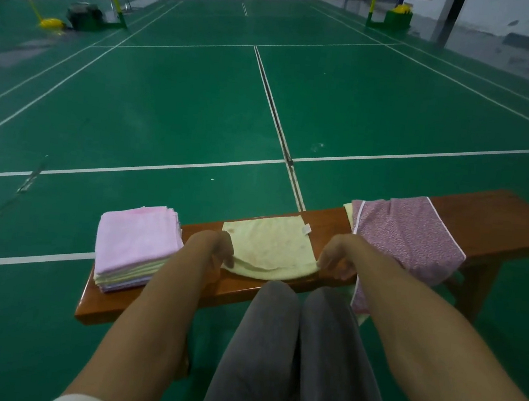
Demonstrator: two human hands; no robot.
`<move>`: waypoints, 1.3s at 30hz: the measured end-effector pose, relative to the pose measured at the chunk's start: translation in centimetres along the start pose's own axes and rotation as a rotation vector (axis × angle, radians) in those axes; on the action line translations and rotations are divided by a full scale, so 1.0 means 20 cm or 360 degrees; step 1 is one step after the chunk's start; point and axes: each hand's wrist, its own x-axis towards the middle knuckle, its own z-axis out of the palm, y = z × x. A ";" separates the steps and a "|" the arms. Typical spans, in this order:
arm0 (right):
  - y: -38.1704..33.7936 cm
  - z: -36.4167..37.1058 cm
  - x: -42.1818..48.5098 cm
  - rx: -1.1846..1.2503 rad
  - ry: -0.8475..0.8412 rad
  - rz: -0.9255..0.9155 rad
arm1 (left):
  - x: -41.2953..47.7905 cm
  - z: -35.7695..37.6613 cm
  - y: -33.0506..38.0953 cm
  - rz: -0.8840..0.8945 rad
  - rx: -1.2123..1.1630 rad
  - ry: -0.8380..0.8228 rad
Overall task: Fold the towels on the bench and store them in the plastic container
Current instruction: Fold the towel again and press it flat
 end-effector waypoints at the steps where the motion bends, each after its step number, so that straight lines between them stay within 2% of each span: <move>1: 0.00 0.00 0.02 -0.0006 0.0025 -0.0023 | 0.01 0.00 0.00 -0.0004 -0.0044 0.0005; 5: -0.04 0.00 0.14 0.0167 0.0221 -0.0177 | 0.06 0.00 0.02 -0.0022 -0.0245 0.0139; 9: -0.09 -0.03 0.23 0.0222 0.0513 -0.0297 | 0.12 -0.02 0.02 0.0097 -0.0381 0.0504; 13: -0.15 -0.06 0.27 0.0321 0.0845 -0.0361 | 0.16 -0.05 0.00 0.0122 -0.0552 0.0751; 18: -0.20 -0.07 0.25 0.0320 0.0926 -0.0468 | 0.20 -0.11 -0.04 0.0044 -0.0702 0.0986; 26: -0.26 -0.09 0.31 0.0211 0.1006 -0.0417 | 0.26 -0.12 -0.05 0.0076 -0.0753 0.0983; 32: -0.30 -0.12 0.40 0.0093 0.1161 -0.0443 | 0.35 -0.12 -0.07 0.0021 -0.0782 0.0972; 39: -0.38 -0.10 0.56 -0.0006 0.1142 -0.0385 | 0.48 -0.09 -0.07 -0.0050 -0.0763 0.0952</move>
